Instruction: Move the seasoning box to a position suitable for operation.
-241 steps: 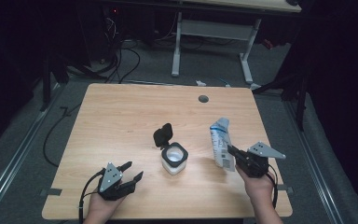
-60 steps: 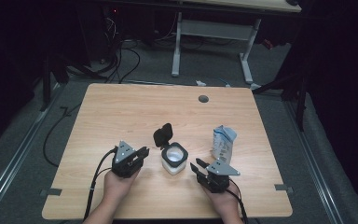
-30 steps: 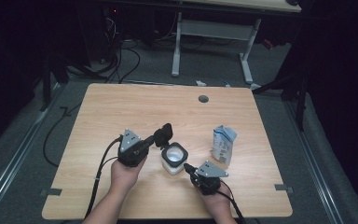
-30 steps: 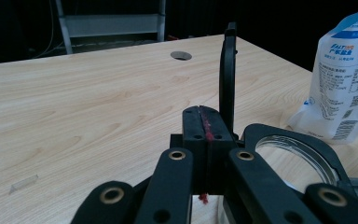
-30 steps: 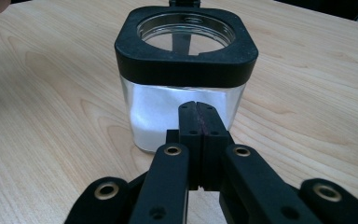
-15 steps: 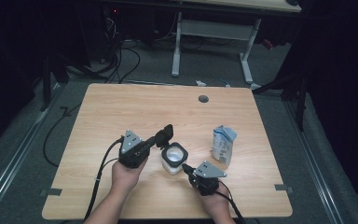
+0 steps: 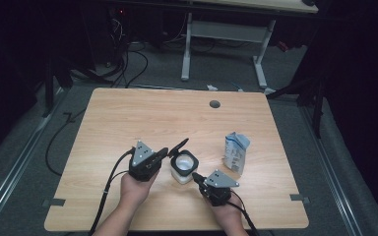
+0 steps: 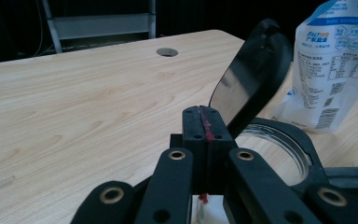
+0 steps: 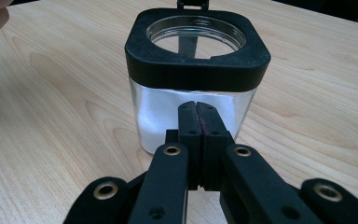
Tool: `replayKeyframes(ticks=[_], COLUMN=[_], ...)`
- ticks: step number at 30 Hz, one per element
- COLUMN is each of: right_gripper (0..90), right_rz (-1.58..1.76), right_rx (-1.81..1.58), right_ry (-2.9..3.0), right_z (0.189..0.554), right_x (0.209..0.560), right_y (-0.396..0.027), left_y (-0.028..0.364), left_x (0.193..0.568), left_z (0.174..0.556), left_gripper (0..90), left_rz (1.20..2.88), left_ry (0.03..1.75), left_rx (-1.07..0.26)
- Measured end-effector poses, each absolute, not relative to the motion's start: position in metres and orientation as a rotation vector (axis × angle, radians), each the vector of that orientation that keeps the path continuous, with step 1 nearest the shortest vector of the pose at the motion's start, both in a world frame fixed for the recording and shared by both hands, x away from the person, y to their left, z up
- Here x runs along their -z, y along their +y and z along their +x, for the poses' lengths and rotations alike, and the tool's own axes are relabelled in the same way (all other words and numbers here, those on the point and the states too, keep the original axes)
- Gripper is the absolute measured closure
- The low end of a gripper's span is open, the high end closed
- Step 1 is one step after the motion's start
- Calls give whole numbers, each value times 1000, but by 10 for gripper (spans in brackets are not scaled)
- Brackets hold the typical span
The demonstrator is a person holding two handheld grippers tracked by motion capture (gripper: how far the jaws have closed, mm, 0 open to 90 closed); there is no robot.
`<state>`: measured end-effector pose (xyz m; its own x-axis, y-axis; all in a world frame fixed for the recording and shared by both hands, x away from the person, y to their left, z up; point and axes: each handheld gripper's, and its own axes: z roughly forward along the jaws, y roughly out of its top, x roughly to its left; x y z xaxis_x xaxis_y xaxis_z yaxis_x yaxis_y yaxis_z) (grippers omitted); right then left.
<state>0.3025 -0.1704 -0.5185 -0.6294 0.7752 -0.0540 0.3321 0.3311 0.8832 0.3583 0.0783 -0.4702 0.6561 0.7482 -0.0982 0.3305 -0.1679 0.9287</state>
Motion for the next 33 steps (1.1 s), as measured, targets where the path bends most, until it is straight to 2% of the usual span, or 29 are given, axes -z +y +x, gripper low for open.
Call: replayKeyframes(ticks=[10, 22, 33], right_gripper=[889, 886, 885], right_rz=[971, 972, 994], right_rx=[-1247, -1237, -1231], right_ry=[2130, 2135, 2124], right_z=[302, 301, 300], right_x=[519, 521, 522], right_y=[-170, -171, -180], left_y=[69, 81, 73], left_x=[482, 498, 522], left_z=[349, 338, 326], left_gripper=[899, 898, 899], left_rz=[1786, 1783, 1857], left_ry=[844, 871, 881], left_rx=[-451, -444, -410])
